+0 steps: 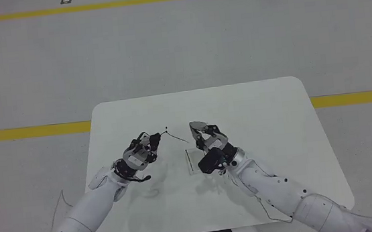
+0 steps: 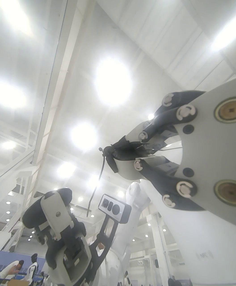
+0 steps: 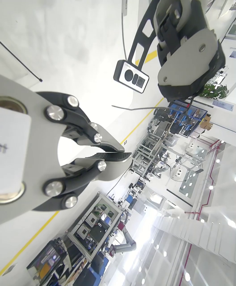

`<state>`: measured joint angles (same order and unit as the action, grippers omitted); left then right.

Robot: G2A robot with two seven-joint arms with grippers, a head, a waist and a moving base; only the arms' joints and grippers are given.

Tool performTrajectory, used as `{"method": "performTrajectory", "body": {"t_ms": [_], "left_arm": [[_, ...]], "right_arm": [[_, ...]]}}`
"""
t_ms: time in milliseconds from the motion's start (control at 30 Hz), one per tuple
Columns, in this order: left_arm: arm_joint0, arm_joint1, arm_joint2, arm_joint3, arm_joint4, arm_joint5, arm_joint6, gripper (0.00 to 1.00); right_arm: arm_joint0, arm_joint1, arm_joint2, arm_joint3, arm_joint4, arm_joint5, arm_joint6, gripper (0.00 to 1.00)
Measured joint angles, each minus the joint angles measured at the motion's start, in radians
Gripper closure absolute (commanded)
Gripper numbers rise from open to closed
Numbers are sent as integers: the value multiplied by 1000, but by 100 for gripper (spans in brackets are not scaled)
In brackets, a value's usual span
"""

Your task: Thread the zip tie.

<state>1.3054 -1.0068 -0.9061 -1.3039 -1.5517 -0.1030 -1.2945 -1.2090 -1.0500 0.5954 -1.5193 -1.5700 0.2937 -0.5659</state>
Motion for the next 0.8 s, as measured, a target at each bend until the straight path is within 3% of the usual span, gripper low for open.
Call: {"method": "performTrajectory", "body": {"t_ms": [233,433,500,567,600,800], "left_arm": [[0,0,0,0,0,0,0,100],[0,0,0,0,0,0,0,100],[0,0,0,0,0,0,0,100],[0,0,0,0,0,0,0,100],[0,0,0,0,0,0,0,100],[0,0,0,0,0,0,0,100]], "right_arm": [[-5,5,7,14,0,-127,36,0],[14,8,-17,-10,0,-153,5,1],[20,9,-25,-19,0,-154,-2,15],[27,11,-34,-29,0,-153,-5,46],[29,12,-39,-34,0,-153,-6,52],[47,12,-64,-45,0,-148,3,61]]}}
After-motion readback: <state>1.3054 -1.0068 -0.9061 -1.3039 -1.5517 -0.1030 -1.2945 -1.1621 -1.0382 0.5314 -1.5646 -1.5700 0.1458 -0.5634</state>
